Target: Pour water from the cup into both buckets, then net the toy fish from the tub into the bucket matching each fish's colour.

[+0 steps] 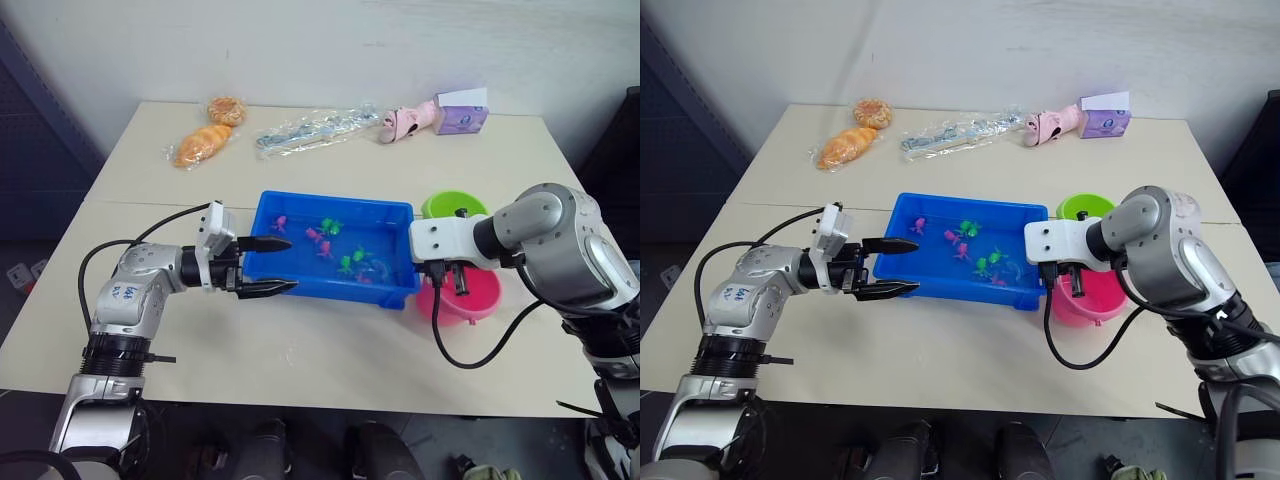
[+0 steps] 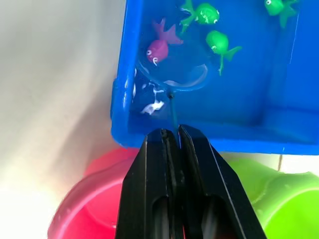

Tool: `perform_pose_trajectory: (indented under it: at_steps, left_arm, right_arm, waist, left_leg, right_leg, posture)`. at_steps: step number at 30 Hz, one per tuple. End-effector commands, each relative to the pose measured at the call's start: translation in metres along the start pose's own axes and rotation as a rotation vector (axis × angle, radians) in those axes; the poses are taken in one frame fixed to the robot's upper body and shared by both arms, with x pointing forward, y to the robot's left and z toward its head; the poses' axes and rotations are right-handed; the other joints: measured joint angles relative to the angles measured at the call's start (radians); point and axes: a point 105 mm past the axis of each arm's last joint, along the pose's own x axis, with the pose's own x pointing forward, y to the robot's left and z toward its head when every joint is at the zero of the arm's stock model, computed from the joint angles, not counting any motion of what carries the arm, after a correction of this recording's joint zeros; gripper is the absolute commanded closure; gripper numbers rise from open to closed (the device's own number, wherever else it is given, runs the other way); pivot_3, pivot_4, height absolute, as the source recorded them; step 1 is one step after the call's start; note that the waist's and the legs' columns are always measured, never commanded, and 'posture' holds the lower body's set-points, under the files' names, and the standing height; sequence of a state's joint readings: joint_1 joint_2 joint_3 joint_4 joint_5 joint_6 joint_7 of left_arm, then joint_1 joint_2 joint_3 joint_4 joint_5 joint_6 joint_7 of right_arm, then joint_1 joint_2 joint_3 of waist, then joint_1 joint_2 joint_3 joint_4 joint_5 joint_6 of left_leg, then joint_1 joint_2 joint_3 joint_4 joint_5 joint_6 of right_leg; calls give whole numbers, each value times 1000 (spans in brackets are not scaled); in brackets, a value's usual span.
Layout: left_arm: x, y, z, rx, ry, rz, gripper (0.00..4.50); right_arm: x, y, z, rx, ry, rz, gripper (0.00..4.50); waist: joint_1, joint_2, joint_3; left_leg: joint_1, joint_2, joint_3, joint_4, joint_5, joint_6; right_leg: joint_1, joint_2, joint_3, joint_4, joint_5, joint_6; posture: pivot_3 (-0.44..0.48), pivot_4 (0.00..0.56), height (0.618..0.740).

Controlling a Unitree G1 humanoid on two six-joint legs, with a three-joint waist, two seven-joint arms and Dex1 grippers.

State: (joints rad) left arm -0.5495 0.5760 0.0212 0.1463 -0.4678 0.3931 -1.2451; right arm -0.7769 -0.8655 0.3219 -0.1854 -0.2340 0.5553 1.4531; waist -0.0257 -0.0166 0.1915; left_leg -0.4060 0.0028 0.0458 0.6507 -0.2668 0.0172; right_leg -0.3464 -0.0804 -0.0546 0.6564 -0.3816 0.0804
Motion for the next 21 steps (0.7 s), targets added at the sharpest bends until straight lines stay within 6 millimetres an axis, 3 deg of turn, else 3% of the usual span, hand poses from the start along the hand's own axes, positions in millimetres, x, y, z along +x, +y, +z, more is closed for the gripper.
perform_pose_trajectory:
  at_steps: [1, 12, 21]
  left_arm:
    - [-3, -1, 11, 42, -15, 1, 51]
    - [-5, -1, 12, 48, -12, 16, 51]
    - [-14, 1, 11, 48, 1, 36, 51]
  right_arm:
    - [-10, -4, 4, 72, -75, -23, 4500]
    - [-5, -2, -1, 171, -152, -28, 4500]
    - [-23, -8, 0, 206, -277, -133, 4500]
  waist:
    - [0, 0, 0]
    - [0, 0, 0]
    - [0, 0, 0]
  left_leg:
    - [0, 0, 0, 0, 0, 0]
    - [0, 0, 0, 0, 0, 0]
    - [0, 0, 0, 0, 0, 0]
  right_leg:
    - [0, 0, 0, 0, 0, 0]
    - [0, 0, 0, 0, 0, 0]
    - [0, 0, 0, 0, 0, 0]
  posture:
    - [0, 150, 740]
    - [0, 150, 740]
    - [0, 150, 740]
